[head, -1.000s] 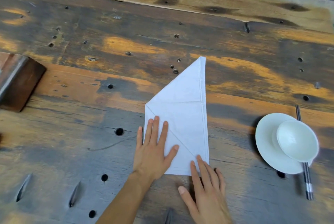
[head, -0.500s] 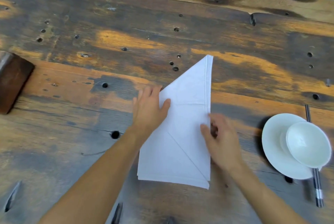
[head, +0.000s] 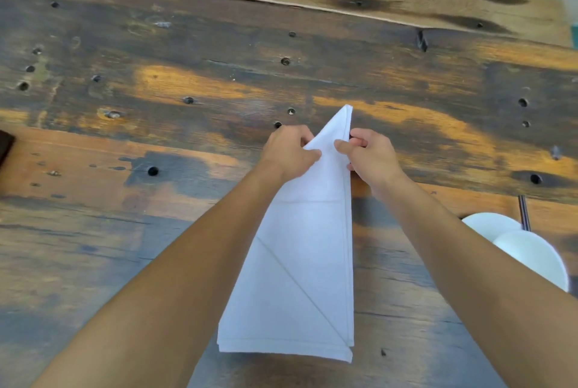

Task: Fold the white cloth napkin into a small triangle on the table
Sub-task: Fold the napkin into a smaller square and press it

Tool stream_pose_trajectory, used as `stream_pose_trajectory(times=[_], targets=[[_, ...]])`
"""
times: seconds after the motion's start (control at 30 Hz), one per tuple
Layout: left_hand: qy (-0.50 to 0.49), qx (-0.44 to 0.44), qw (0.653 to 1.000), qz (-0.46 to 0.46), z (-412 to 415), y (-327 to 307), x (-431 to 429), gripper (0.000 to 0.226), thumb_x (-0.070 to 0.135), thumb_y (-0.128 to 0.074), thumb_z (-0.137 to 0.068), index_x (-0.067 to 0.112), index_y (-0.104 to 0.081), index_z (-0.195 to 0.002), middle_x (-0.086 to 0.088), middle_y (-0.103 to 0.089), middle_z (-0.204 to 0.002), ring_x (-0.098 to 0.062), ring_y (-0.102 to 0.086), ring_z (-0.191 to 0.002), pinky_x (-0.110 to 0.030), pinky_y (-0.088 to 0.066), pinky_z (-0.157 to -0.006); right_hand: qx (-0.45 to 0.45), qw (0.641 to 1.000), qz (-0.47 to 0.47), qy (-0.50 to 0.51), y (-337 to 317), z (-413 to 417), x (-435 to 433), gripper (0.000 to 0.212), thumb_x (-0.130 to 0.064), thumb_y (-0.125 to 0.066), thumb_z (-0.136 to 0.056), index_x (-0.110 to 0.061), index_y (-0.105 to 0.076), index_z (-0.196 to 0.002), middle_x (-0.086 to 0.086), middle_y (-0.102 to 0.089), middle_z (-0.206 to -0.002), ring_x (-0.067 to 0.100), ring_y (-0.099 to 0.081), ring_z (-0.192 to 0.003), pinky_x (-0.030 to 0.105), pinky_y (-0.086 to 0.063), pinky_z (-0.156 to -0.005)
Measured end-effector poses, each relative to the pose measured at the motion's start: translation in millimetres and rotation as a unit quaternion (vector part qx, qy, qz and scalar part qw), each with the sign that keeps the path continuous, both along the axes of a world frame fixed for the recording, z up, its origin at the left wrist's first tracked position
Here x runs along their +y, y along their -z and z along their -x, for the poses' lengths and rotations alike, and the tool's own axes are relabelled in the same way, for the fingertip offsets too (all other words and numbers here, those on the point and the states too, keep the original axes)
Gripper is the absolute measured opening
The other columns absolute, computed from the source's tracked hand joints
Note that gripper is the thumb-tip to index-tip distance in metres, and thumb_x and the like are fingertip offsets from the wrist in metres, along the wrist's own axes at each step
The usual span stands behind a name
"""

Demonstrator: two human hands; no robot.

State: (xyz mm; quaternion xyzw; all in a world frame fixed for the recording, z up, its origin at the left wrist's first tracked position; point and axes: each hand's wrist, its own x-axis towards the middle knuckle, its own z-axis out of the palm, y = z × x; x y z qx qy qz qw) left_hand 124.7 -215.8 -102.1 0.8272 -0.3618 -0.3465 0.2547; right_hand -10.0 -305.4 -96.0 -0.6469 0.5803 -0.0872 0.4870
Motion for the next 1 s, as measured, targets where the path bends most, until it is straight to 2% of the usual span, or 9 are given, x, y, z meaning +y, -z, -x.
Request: stream_pose_trajectory(times=[0.07, 0.17, 0.23, 0.33, 0.47, 0.63, 0.73, 0.8, 1.0], targets=[[-0.007, 0.047, 0.998, 0.04, -0.1, -1.0, 3.2, 0.012, 0.01, -0.066, -0.092, 0.017, -0.07, -0.1, -0.002, -0.075, -0.093, -0.022, -0.068, -0.09, -0.031, -0.055, -0.074, -0.034, 0.998, -0.047, 0.04, -3.2, 1.7, -4.5, 0.04, -0.026, -0.075, -0.09, -0.002, -0.062, -0.119, 0.022, -0.064, -0.112, 0.018, -0.06, -0.088, 0.051, -0.056, -0.094], [0.0, 0.089, 0.99, 0.109, 0.0, -2.5, 12.3, 0.028, 0.002, -0.061, -0.093, 0.019, -0.072, -0.11, -0.002, -0.078, -0.094, -0.019, -0.072, -0.088, -0.028, -0.056, -0.074, -0.104, 0.984, -0.114, 0.091, -3.1, 3.3, -15.4, 0.076, -0.036, -0.085, -0.08, -0.012, -0.052, -0.144, 0.009, -0.066, -0.125, 0.016, -0.065, -0.109, 0.04, -0.055, -0.1], [0.012, 0.099, 0.984, 0.149, 1.5, -5.3, 18.4, 0.028, 0.001, -0.061, -0.095, 0.022, -0.072, -0.109, 0.002, -0.077, -0.097, -0.013, -0.072, -0.092, -0.025, -0.057, -0.081, -0.138, 0.976, -0.141, 0.095, -4.3, 4.6, -20.1, 0.09, -0.038, -0.088, -0.075, -0.01, -0.046, -0.149, 0.004, -0.064, -0.133, 0.016, -0.067, -0.11, 0.035, -0.055, -0.099], [0.011, 0.113, 0.977, 0.18, 4.7, -11.0, 29.1, 0.029, 0.003, -0.062, -0.098, 0.029, -0.069, -0.106, 0.008, -0.076, -0.097, -0.008, -0.071, -0.094, -0.021, -0.056, -0.082, -0.205, 0.956, -0.204, 0.044, -13.2, 9.4, -20.9, 0.061, -0.029, -0.082, -0.084, -0.011, -0.058, -0.138, 0.003, -0.073, -0.122, 0.016, -0.072, -0.106, 0.026, -0.057, -0.087], [0.02, 0.106, 0.976, 0.188, 4.8, -12.9, 44.1, 0.022, 0.006, -0.064, -0.097, 0.026, -0.072, -0.104, 0.008, -0.076, -0.095, -0.009, -0.071, -0.092, -0.026, -0.056, -0.083, -0.267, 0.935, -0.233, -0.035, -21.6, 21.3, -19.2, 0.041, -0.013, -0.074, -0.088, -0.01, -0.067, -0.128, 0.009, -0.075, -0.118, 0.023, -0.071, -0.11, 0.033, -0.055, -0.094], [0.068, 0.041, 0.988, 0.132, -9.8, -3.8, 79.8, 0.015, 0.016, -0.069, -0.095, 0.023, -0.074, -0.108, 0.008, -0.077, -0.101, -0.007, -0.07, -0.097, -0.029, -0.054, -0.093, -0.268, 0.942, -0.168, -0.109, -43.9, 47.1, 1.1, 0.037, -0.014, -0.077, -0.076, -0.005, -0.073, -0.112, 0.013, -0.077, -0.109, 0.024, -0.073, -0.099, 0.032, -0.057, -0.087], [0.135, -0.035, 0.984, 0.109, -22.3, -2.5, 109.6, 0.015, 0.013, -0.069, -0.095, 0.018, -0.076, -0.107, 0.008, -0.075, -0.101, 0.011, -0.059, -0.084, -0.011, -0.041, -0.083, -0.244, 0.951, -0.091, -0.167, -60.5, 72.0, 19.9, 0.026, -0.015, -0.077, -0.077, -0.006, -0.077, -0.101, 0.011, -0.078, -0.102, 0.022, -0.073, -0.093, 0.032, -0.057, -0.088], [0.169, -0.096, 0.976, 0.102, -29.3, -1.3, 127.2, 0.017, 0.01, -0.068, -0.095, 0.015, -0.077, -0.109, 0.004, -0.075, -0.103, 0.004, -0.055, -0.084, -0.005, -0.031, -0.079, -0.235, 0.95, -0.046, -0.202, -69.8, 88.4, 35.3, 0.014, -0.013, -0.079, -0.078, -0.009, -0.079, -0.091, 0.007, -0.078, -0.094, 0.018, -0.07, -0.087, 0.03, -0.054, -0.086], [0.209, -0.185, 0.958, 0.067, -38.6, 14.3, 168.9, 0.033, 0.01, -0.067, -0.094, 0.02, -0.072, -0.125, 0.005, -0.07, -0.13, -0.026, -0.062, -0.121, -0.044, -0.048, -0.102, -0.091, 0.942, 0.18, -0.269, -59.8, 139.3, 91.6, 0.026, -0.005, -0.085, -0.079, -0.029, -0.078, -0.087, -0.018, -0.075, -0.09, 0.004, -0.069, -0.088, 0.022, -0.049, -0.085]])
